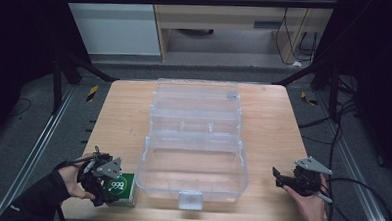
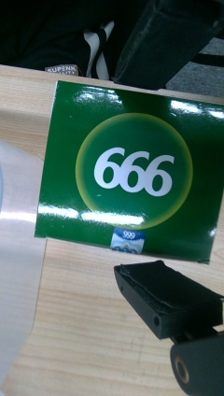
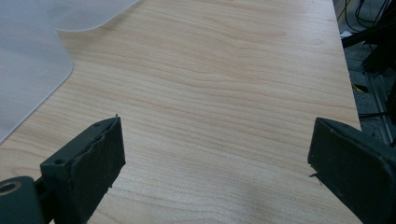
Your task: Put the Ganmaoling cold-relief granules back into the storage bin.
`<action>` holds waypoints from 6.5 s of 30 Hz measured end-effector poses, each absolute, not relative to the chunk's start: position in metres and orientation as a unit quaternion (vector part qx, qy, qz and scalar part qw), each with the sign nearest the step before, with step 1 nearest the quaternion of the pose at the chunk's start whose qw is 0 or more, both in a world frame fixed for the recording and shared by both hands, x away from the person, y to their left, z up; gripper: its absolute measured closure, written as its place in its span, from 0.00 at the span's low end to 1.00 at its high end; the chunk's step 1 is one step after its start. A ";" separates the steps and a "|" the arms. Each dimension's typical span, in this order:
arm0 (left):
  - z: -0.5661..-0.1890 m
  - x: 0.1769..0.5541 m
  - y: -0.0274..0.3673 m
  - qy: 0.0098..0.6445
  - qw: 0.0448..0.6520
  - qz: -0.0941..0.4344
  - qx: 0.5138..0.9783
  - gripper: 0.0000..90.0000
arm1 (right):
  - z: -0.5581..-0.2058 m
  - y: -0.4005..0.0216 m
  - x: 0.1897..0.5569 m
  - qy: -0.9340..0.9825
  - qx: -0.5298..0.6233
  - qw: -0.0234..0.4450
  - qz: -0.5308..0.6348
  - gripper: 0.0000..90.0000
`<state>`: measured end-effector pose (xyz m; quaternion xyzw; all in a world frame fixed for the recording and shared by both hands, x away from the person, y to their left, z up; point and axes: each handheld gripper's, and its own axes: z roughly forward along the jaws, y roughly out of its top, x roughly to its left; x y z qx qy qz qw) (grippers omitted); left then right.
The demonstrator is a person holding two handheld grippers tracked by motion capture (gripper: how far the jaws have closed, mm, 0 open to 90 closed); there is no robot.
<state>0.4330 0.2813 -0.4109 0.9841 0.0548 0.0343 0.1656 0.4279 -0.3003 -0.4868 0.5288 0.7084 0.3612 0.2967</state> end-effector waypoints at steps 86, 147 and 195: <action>-0.314 0.458 0.240 0.018 0.203 0.057 0.977 0.16 | -0.489 -0.299 0.428 0.719 0.521 0.284 0.362 0.05; -0.383 0.483 0.173 -0.020 0.173 0.024 0.984 0.16 | -0.490 -0.297 0.429 0.725 0.518 0.279 0.360 0.05; -0.355 0.469 0.249 0.068 0.251 0.093 0.961 0.20 | -0.490 -0.298 0.428 0.723 0.519 0.279 0.359 0.03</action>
